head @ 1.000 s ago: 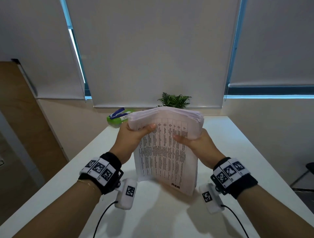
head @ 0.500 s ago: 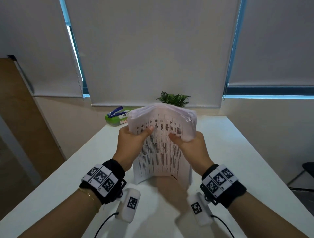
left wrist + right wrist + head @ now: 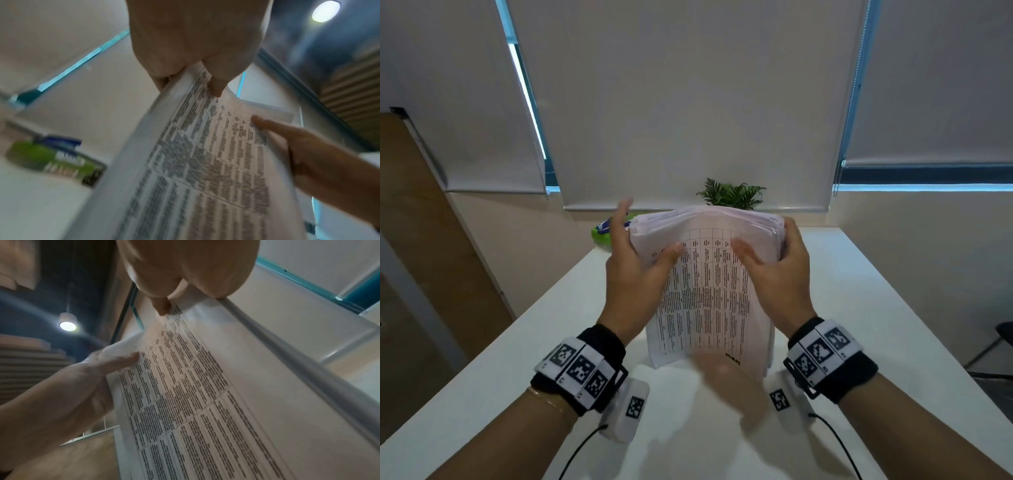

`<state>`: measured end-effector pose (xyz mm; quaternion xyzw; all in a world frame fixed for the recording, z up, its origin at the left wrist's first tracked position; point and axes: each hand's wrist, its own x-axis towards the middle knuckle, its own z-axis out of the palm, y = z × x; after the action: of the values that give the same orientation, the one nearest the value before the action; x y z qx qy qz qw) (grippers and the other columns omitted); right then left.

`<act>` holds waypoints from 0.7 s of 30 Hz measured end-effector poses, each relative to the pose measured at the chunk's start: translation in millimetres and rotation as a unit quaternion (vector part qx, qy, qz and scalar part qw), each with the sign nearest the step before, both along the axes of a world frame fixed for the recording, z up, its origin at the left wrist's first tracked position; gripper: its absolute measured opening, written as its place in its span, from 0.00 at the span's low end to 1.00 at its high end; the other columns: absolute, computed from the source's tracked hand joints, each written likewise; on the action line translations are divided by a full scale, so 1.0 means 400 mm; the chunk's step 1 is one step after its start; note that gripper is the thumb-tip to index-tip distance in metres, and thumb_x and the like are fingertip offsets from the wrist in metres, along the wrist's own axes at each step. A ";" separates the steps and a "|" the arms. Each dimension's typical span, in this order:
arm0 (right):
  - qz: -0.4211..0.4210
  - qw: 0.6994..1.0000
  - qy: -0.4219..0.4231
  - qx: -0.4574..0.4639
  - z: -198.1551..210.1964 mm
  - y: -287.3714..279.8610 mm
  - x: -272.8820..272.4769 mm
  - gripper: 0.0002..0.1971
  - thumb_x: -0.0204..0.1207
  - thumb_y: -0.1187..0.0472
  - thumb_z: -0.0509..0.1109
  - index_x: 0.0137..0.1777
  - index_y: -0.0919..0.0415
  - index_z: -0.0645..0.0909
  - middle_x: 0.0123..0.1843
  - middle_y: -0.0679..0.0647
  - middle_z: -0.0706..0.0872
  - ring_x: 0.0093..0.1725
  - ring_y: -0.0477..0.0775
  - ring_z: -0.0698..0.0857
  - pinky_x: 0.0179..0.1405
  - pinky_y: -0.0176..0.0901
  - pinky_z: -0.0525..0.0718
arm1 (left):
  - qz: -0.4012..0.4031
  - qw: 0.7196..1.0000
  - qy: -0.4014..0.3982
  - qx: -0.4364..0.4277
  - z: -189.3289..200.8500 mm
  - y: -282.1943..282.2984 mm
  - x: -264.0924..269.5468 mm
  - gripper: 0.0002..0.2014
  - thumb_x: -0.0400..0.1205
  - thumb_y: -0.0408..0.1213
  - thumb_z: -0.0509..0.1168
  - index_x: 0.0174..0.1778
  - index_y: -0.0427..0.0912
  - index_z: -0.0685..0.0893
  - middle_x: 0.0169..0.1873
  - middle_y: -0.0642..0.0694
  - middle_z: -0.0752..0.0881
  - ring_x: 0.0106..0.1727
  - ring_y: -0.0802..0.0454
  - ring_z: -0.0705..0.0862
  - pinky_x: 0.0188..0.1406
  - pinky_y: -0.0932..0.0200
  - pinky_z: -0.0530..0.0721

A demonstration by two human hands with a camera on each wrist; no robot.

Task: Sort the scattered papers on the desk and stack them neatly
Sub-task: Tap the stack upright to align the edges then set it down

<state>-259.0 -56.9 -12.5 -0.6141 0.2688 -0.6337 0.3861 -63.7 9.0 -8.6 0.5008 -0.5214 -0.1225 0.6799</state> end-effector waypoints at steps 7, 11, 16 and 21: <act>-0.035 0.993 0.027 -0.113 0.009 -0.010 0.016 0.16 0.90 0.60 0.66 0.75 0.48 0.72 0.49 0.54 0.90 0.43 0.59 0.93 0.33 0.61 0.94 | 0.100 0.968 -0.232 -0.006 0.018 -0.012 0.044 0.24 0.92 0.47 0.66 0.85 0.62 0.73 0.61 0.49 0.81 0.61 0.51 0.84 0.56 0.51 0.90; -0.041 0.988 0.046 -0.140 0.012 -0.019 0.003 0.10 0.93 0.62 0.60 0.67 0.50 0.79 0.49 0.47 0.89 0.46 0.50 0.92 0.37 0.46 0.93 | 0.120 0.951 -0.283 -0.022 0.034 -0.014 0.062 0.18 0.92 0.46 0.65 0.79 0.57 0.81 0.59 0.47 0.81 0.58 0.54 0.82 0.52 0.59 0.88; -0.049 0.991 0.034 -0.116 0.007 -0.041 -0.008 0.08 0.93 0.64 0.58 0.62 0.61 0.80 0.48 0.35 0.87 0.49 0.46 0.91 0.40 0.43 0.92 | 0.084 0.964 -0.253 -0.027 0.056 -0.010 0.075 0.17 0.90 0.47 0.69 0.75 0.54 0.81 0.59 0.49 0.86 0.56 0.51 0.88 0.49 0.48 0.94; -0.035 0.991 0.041 -0.119 0.019 -0.028 -0.004 0.06 0.91 0.61 0.64 0.64 0.54 0.79 0.52 0.34 0.88 0.49 0.46 0.91 0.43 0.49 0.94 | 0.022 0.978 -0.205 0.010 0.068 0.002 0.068 0.21 0.86 0.46 0.74 0.74 0.60 0.78 0.57 0.53 0.87 0.53 0.59 0.90 0.46 0.53 0.95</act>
<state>-260.7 -67.9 -5.1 -0.6717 0.2284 -0.6483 0.2762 -36.3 9.8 18.5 0.5337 -0.6375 -0.0073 0.5556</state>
